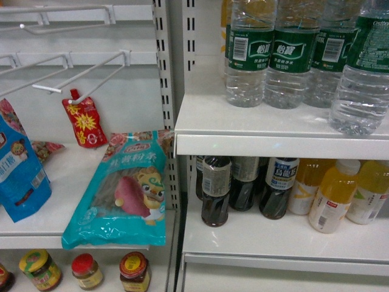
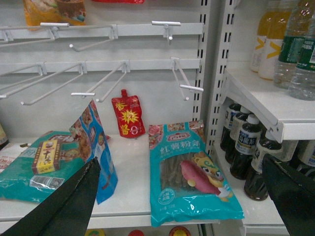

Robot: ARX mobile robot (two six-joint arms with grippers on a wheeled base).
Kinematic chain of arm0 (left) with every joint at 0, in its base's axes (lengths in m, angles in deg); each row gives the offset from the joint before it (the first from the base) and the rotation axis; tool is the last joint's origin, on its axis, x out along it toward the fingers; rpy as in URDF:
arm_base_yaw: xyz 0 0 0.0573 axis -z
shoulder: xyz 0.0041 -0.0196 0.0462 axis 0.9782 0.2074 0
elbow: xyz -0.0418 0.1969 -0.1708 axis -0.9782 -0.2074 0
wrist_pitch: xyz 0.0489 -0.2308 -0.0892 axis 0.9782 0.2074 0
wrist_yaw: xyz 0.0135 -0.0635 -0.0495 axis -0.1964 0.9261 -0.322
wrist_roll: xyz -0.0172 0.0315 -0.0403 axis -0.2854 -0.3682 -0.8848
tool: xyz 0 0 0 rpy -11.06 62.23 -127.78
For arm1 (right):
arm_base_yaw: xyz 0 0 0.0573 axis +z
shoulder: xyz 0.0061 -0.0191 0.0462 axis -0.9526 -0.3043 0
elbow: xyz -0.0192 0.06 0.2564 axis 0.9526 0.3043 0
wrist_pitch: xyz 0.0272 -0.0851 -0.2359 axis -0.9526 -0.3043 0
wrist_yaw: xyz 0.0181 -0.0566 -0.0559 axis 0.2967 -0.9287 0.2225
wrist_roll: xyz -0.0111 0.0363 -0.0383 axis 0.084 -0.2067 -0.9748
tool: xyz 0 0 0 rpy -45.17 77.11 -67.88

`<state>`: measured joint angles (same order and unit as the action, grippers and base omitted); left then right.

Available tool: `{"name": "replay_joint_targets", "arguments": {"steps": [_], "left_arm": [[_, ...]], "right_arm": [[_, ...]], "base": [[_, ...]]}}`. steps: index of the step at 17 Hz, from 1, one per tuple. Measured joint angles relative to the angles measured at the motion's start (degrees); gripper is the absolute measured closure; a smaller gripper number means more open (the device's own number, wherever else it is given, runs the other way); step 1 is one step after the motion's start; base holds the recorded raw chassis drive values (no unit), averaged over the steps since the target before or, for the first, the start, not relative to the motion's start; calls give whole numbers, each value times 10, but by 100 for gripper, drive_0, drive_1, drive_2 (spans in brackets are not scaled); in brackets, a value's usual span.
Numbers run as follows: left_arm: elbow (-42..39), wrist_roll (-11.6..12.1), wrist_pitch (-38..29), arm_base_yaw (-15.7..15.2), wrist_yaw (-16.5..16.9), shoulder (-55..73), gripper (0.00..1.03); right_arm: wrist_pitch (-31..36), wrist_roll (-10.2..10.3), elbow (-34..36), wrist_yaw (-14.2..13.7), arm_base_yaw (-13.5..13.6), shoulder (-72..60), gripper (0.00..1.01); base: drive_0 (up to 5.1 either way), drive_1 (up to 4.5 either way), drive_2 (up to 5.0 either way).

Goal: Move water from second to third shelf

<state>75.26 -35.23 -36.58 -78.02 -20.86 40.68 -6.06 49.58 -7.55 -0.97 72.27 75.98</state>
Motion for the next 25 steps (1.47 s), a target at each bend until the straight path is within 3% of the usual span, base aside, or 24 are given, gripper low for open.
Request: {"name": "replay_joint_targets", "arguments": {"steps": [25], "left_arm": [[0,0,2,0,0,0,5]], "right_arm": [[-1,-1,0,0,0,0,3]], "base": [[0,0,0]]}}
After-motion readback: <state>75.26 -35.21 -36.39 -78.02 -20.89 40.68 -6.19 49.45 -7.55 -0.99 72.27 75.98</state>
